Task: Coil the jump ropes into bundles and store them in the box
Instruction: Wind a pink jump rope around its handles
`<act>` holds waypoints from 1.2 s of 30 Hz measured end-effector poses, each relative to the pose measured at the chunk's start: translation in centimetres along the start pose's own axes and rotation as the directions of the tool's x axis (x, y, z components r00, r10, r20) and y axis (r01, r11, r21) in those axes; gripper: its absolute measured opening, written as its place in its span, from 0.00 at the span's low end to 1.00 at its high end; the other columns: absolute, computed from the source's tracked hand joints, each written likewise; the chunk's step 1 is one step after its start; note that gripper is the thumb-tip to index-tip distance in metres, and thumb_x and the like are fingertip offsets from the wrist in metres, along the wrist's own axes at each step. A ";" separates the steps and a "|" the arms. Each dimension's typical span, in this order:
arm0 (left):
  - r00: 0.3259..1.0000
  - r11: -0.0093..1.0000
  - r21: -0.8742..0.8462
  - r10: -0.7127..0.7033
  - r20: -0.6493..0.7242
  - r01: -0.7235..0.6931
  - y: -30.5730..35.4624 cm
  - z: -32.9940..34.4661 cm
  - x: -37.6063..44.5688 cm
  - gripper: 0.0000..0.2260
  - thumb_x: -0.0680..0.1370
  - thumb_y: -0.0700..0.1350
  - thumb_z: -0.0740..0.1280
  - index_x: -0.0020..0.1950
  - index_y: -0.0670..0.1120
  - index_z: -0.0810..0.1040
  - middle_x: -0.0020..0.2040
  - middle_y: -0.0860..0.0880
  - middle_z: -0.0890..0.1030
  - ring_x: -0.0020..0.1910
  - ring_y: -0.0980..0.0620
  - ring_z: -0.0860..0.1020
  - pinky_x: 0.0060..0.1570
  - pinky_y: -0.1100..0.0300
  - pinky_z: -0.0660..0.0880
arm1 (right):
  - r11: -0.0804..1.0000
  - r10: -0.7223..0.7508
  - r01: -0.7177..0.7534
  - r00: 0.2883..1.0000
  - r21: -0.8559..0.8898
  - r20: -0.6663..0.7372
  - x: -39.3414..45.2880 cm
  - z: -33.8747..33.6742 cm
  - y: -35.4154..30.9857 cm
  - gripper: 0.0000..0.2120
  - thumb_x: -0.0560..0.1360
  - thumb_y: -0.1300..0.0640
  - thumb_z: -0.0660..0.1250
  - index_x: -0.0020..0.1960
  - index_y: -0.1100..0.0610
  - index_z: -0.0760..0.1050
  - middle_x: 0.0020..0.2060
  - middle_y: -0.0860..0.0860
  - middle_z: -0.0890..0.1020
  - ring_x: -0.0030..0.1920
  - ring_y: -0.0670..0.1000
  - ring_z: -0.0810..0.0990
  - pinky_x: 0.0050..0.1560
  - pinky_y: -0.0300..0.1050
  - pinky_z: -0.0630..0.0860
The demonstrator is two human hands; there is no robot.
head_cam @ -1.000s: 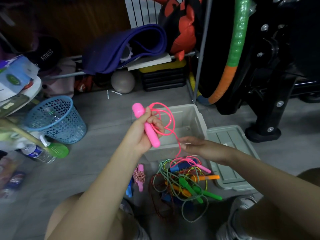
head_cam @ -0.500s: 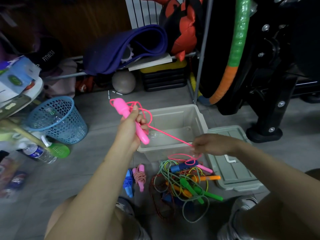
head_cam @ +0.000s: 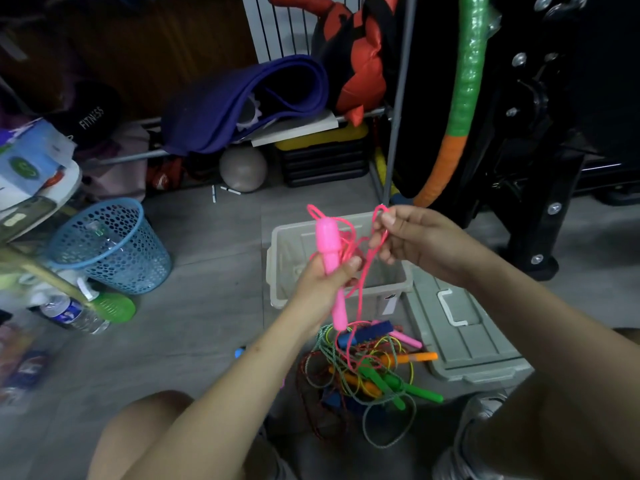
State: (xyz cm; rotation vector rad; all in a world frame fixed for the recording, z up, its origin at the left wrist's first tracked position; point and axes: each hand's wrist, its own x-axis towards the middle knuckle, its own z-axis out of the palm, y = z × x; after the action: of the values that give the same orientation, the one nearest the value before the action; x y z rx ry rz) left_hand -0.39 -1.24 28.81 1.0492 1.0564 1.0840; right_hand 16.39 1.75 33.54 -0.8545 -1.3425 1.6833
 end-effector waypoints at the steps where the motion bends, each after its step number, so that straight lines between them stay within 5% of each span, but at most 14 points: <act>1: 0.999 1.000 0.004 0.004 0.052 -0.005 -0.2 0.5 -0.1 0.10 0.78 0.35 0.62 0.54 0.47 0.75 0.45 0.54 0.82 0.45 0.61 0.80 0.44 0.68 0.73 | 1.000 -0.022 0.023 1.000 0.017 -0.015 0.2 0.2 0.0 0.08 0.75 0.57 0.57 0.44 0.62 0.71 0.35 0.55 0.80 0.29 0.48 0.77 0.32 0.37 0.74; 3: 0.994 1.000 0.000 0.014 0.107 -0.014 -0.2 1.1 -0.3 0.13 0.78 0.32 0.61 0.57 0.46 0.74 0.45 0.57 0.83 0.46 0.62 0.80 0.46 0.69 0.73 | 0.998 -0.048 0.050 0.998 0.043 -0.043 0.6 0.5 0.1 0.08 0.78 0.60 0.56 0.44 0.62 0.70 0.35 0.55 0.81 0.29 0.48 0.77 0.32 0.38 0.74; 7: 1.000 0.999 0.044 -0.001 0.007 0.001 0.5 1.1 -0.1 0.08 0.78 0.33 0.62 0.48 0.46 0.75 0.35 0.54 0.81 0.32 0.61 0.78 0.36 0.67 0.74 | 0.999 -0.042 0.045 0.994 0.030 -0.100 0.9 0.3 0.2 0.08 0.79 0.63 0.55 0.48 0.62 0.73 0.36 0.55 0.82 0.31 0.47 0.80 0.35 0.38 0.77; 13: 0.985 0.933 -0.338 -0.155 -0.080 0.119 1.6 -0.1 1.0 0.05 0.79 0.38 0.62 0.45 0.42 0.74 0.31 0.50 0.80 0.32 0.55 0.80 0.37 0.58 0.80 | 0.933 0.197 -0.261 0.947 -0.250 -0.255 0.5 0.3 1.3 0.14 0.81 0.55 0.57 0.43 0.61 0.75 0.36 0.57 0.79 0.31 0.49 0.81 0.35 0.41 0.77; 17: 0.977 0.841 -0.525 -0.201 -0.070 0.135 2.6 -0.5 1.2 0.07 0.80 0.39 0.61 0.43 0.41 0.74 0.31 0.48 0.80 0.31 0.53 0.80 0.35 0.60 0.80 | 0.797 0.353 -0.381 0.923 -0.468 -0.151 -0.3 0.8 3.0 0.20 0.81 0.48 0.52 0.56 0.60 0.75 0.49 0.55 0.81 0.51 0.53 0.80 0.53 0.45 0.75; 20: 0.980 0.785 -0.609 -0.190 -0.062 0.114 3.2 -0.8 1.2 0.09 0.80 0.40 0.60 0.41 0.41 0.74 0.30 0.49 0.79 0.31 0.54 0.81 0.37 0.60 0.81 | 0.817 0.394 -0.367 0.918 -0.445 -0.034 -0.7 1.7 4.2 0.18 0.81 0.47 0.50 0.58 0.53 0.75 0.53 0.50 0.81 0.57 0.48 0.78 0.60 0.44 0.71; 24: 0.983 0.733 -0.676 -0.168 -0.070 0.077 3.4 -1.2 1.4 0.11 0.81 0.41 0.59 0.40 0.41 0.73 0.30 0.49 0.77 0.31 0.54 0.80 0.36 0.62 0.80 | 0.851 0.366 -0.320 0.930 -0.417 0.035 -0.8 2.4 5.6 0.13 0.82 0.51 0.51 0.56 0.51 0.73 0.49 0.47 0.80 0.52 0.41 0.77 0.60 0.40 0.67; 30: 0.958 0.872 -0.479 -0.047 -0.282 -0.098 3.7 -4.3 2.4 0.07 0.81 0.39 0.59 0.42 0.43 0.70 0.27 0.52 0.75 0.28 0.58 0.75 0.21 0.69 0.66 | 0.829 0.280 -0.231 0.960 -0.509 0.022 -0.8 1.1 4.4 0.06 0.80 0.60 0.60 0.47 0.59 0.74 0.36 0.49 0.79 0.40 0.46 0.76 0.43 0.28 0.71; 36: 0.924 0.983 -0.162 0.018 -0.382 -0.086 2.9 -5.1 1.9 0.07 0.80 0.37 0.61 0.43 0.44 0.72 0.27 0.53 0.75 0.27 0.57 0.73 0.23 0.68 0.65 | 0.259 0.493 -0.140 0.870 -0.956 0.006 -0.2 -2.6 2.2 0.10 0.76 0.54 0.67 0.36 0.45 0.74 0.32 0.42 0.76 0.35 0.37 0.73 0.37 0.29 0.66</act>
State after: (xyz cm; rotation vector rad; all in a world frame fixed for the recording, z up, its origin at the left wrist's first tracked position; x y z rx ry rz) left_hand -5.57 1.66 30.49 0.7433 1.2159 1.4360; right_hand 18.38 2.42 30.88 -1.6730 -2.6453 1.1652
